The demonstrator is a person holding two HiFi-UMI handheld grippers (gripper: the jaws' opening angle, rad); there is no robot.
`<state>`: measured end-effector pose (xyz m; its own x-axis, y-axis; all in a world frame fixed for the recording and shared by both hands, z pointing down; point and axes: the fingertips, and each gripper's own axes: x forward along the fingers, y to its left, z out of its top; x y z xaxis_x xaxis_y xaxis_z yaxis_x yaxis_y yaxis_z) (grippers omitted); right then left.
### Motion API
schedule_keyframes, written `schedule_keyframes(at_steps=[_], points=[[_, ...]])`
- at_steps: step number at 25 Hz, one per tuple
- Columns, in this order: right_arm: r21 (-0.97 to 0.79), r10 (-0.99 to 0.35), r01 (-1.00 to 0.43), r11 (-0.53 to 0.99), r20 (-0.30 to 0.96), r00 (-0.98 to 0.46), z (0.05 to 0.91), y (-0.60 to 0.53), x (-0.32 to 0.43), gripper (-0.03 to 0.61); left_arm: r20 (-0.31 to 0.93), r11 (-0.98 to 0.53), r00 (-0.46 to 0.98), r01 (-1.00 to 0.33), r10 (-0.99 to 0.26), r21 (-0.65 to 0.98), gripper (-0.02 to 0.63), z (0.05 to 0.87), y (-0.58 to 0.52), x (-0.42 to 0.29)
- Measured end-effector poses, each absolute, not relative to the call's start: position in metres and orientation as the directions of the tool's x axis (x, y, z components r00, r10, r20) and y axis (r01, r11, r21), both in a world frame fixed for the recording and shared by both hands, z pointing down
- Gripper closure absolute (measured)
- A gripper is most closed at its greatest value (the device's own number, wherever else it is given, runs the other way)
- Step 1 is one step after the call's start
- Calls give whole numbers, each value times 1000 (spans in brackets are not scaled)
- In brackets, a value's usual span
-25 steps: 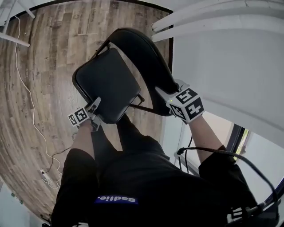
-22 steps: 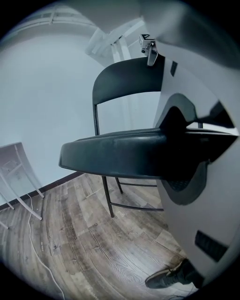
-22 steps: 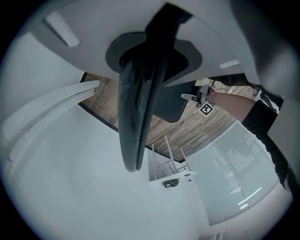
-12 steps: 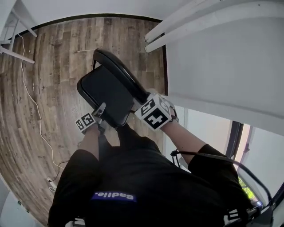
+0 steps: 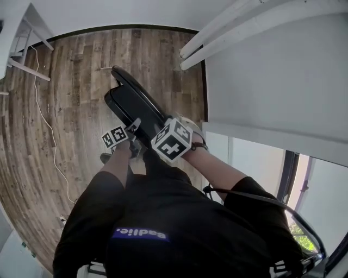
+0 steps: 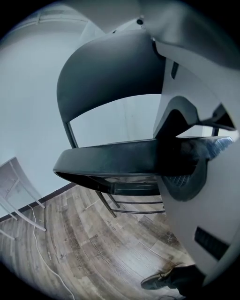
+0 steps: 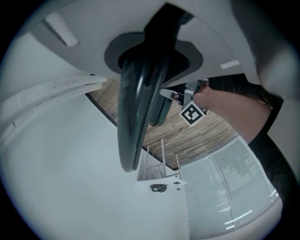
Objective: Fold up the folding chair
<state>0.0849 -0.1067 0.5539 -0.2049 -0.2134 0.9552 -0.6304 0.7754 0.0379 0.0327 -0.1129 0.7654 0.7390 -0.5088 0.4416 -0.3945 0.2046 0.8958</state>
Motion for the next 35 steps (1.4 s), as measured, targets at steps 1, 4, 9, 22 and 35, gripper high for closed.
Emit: schedule_keyframes(at_steps=[1, 4, 9, 22, 35], points=[[23, -208, -642, 766, 955, -214, 552, -106, 85, 486, 452, 203, 735, -408, -506, 890, 469, 763, -116, 38], [9, -194, -638, 770, 956, -221, 547, -100, 80, 479, 484, 197, 723, -450, -493, 871, 468, 754, -126, 56], [30, -202, -630, 776, 958, -204, 544, -98, 78, 477, 534, 192, 712, -507, -456, 840, 469, 743, -144, 82], [32, -230, -683, 729, 952, -201, 539, -118, 103, 495, 576, 204, 665, -554, -475, 807, 482, 737, -167, 111], [22, -243, -714, 700, 947, -210, 534, -136, 128, 509, 552, 57, 695, -597, -461, 800, 460, 733, -160, 116]])
